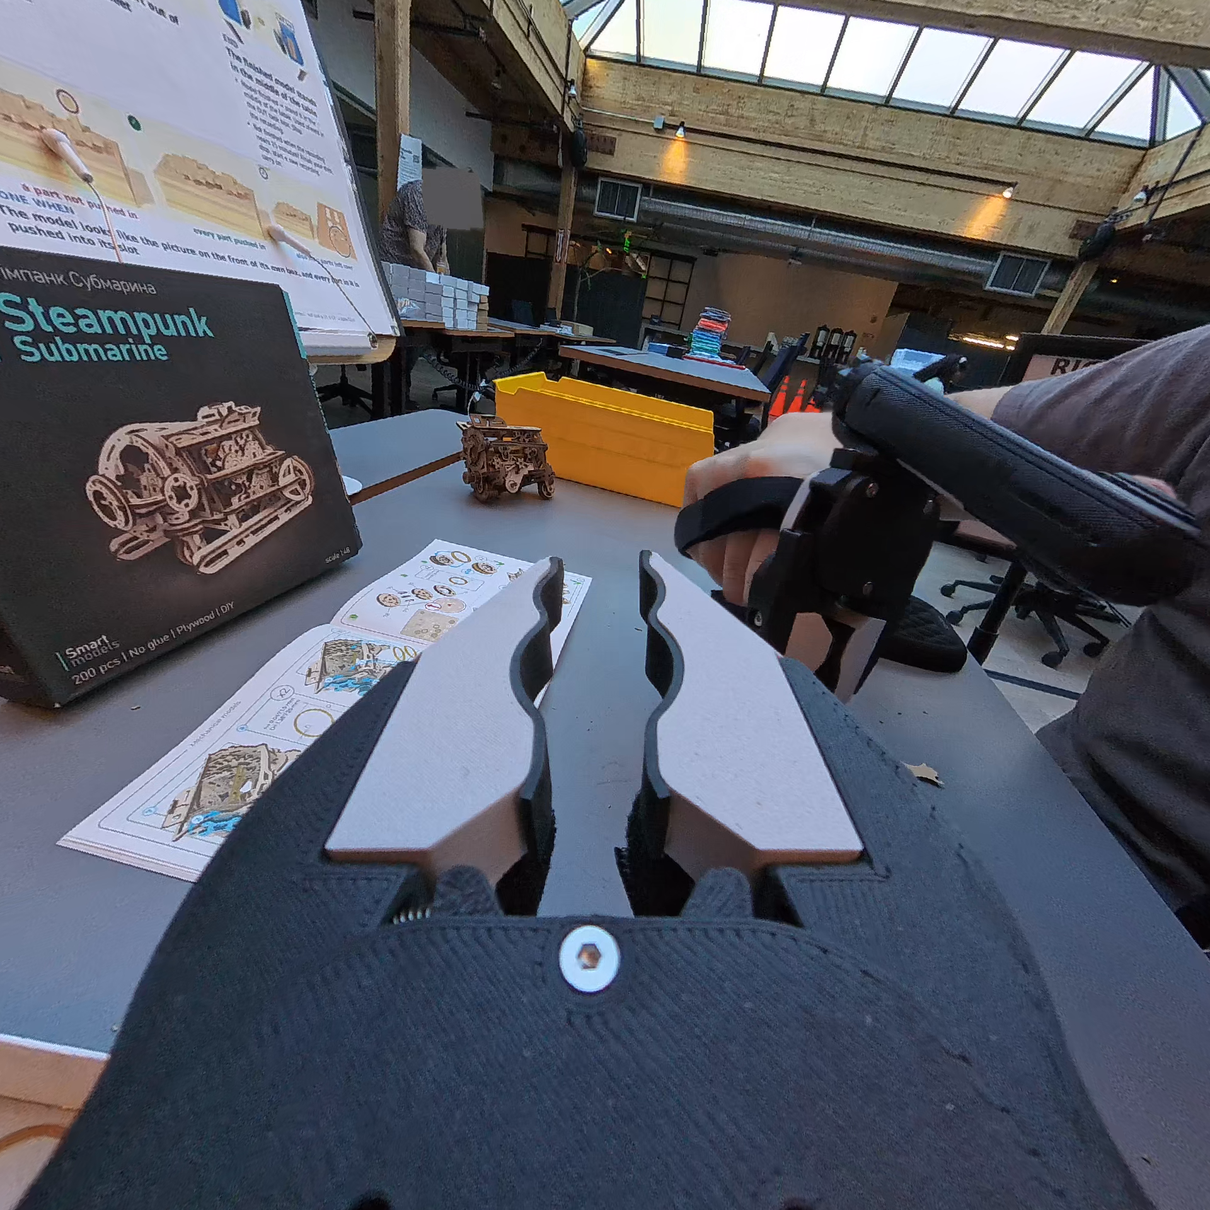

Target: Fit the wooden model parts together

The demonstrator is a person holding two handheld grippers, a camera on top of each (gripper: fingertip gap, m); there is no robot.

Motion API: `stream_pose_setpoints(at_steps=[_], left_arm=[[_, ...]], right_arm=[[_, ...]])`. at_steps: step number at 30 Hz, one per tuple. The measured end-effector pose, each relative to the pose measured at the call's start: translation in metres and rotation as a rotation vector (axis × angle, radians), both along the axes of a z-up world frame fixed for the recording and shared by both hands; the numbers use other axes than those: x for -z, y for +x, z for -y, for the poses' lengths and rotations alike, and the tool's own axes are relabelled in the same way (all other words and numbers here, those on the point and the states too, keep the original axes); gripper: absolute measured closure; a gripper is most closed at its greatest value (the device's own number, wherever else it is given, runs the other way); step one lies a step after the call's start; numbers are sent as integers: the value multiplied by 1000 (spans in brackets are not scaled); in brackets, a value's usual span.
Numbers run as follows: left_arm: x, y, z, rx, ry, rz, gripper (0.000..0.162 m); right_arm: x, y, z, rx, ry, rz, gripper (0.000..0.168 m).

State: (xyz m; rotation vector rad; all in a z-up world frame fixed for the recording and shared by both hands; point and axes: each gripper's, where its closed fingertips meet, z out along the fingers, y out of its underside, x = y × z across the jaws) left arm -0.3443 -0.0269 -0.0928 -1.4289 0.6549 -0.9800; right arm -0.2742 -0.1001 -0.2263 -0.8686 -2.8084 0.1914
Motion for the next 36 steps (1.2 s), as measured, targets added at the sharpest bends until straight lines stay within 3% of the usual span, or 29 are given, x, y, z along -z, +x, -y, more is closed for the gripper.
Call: stream_pose_setpoints(at_steps=[25,36], left_arm=[[-2,-1,1,-1,6,7,141],[-2,0,1,1,6,6,141]], right_arm=[[1,1,0,-32,103,-28,167],[1,2,1,3,-128,90,168]])
